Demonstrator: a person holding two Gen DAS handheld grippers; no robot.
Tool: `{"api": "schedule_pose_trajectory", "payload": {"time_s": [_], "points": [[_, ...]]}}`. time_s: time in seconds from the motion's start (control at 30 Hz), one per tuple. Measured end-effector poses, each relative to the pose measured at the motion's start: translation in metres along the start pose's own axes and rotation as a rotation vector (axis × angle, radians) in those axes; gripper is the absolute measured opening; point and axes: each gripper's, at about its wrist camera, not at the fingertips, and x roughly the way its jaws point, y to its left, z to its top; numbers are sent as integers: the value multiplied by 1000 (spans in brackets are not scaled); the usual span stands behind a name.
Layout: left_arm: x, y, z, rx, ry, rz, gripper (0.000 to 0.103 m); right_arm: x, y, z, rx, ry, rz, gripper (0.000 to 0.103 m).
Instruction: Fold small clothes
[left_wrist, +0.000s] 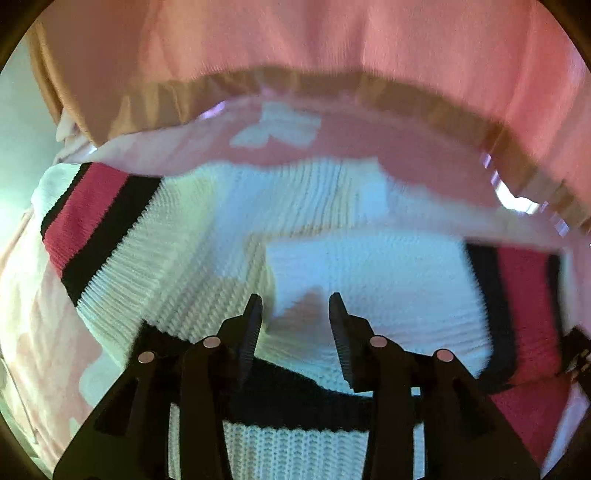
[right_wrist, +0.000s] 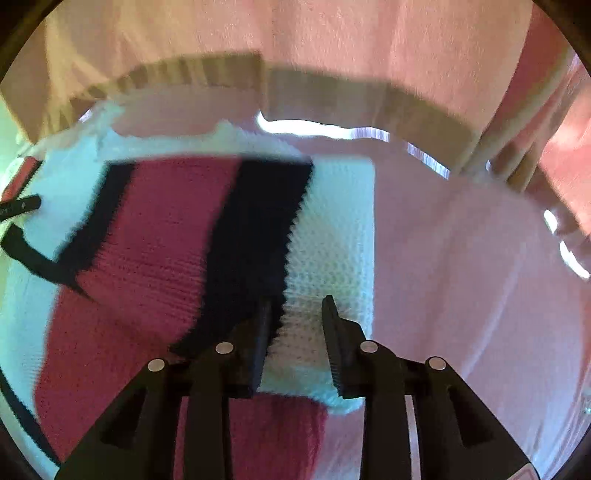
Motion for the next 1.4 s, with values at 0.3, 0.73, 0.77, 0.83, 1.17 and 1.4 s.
{"api": "schedule_pose_trajectory", "payload": {"time_s": [0.3, 0.73, 0.77, 0.83, 1.17, 1.4], "points": [[-46, 200, 42, -573, -245, 138, 86, -43, 69, -9, -130, -108, 133, 55], [34, 278, 49, -707, -135, 187, 7, -28, 114, -24, -205, -51, 186, 60], [25, 269, 53, -690, -162, 188, 7, -29, 113, -24, -203, -54, 186, 60], [-1, 238, 68, -621, -222, 177, 7, -33, 111, -21, -191, -68, 189, 60], [-84, -42, 40, -22, -264, -148, 12, -45, 54, -4, -22, -114, 110, 65], [-45, -91, -37, 22, -98, -77, 57, -56, 24, -1, 47, -121, 114, 68]]}}
